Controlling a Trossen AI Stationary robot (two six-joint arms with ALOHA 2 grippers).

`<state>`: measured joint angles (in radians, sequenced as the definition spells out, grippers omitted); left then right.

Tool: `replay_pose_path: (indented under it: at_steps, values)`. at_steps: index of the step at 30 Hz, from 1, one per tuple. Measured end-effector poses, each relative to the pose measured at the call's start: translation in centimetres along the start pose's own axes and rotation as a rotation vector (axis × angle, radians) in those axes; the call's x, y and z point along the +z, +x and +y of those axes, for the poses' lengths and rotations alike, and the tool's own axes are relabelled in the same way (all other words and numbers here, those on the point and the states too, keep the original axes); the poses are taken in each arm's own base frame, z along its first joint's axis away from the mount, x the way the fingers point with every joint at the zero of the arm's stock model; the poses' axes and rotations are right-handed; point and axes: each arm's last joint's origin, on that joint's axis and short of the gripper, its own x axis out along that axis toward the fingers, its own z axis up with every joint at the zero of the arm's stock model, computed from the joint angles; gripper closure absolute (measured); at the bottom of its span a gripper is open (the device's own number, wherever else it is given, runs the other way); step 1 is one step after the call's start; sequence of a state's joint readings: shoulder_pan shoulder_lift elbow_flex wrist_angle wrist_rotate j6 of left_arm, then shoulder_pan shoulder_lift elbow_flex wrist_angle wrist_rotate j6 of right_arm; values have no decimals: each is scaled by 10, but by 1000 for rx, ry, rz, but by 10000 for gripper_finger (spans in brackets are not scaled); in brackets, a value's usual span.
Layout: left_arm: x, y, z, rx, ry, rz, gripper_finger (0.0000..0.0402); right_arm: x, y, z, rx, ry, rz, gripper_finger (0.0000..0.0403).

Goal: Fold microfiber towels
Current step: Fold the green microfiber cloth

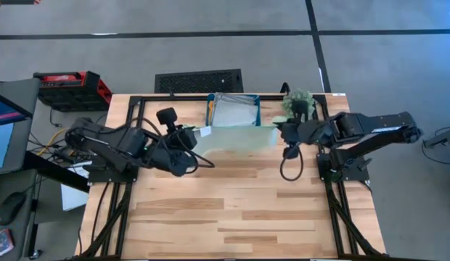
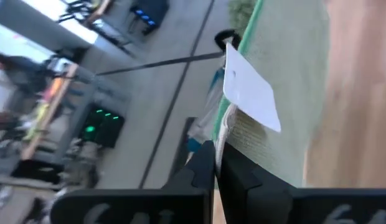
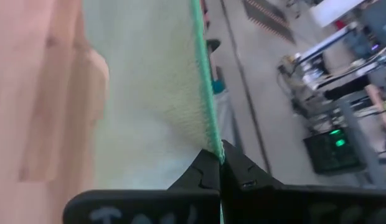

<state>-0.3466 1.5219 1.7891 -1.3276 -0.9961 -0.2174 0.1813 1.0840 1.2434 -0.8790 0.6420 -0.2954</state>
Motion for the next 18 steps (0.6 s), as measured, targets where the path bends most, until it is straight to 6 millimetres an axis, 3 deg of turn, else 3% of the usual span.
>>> replay_pose_path:
  at_steps: [8,12,18]
  values:
    - [-5,-1,-9,-215,14,85,402,-9,-6,22,106,39,102,396]
    - [-7,-2,-11,-164,8,78,402,-7,-6,29,100,23,108,396]
    - [-6,1,-7,-109,-11,72,401,-6,-7,24,-72,63,101,396]
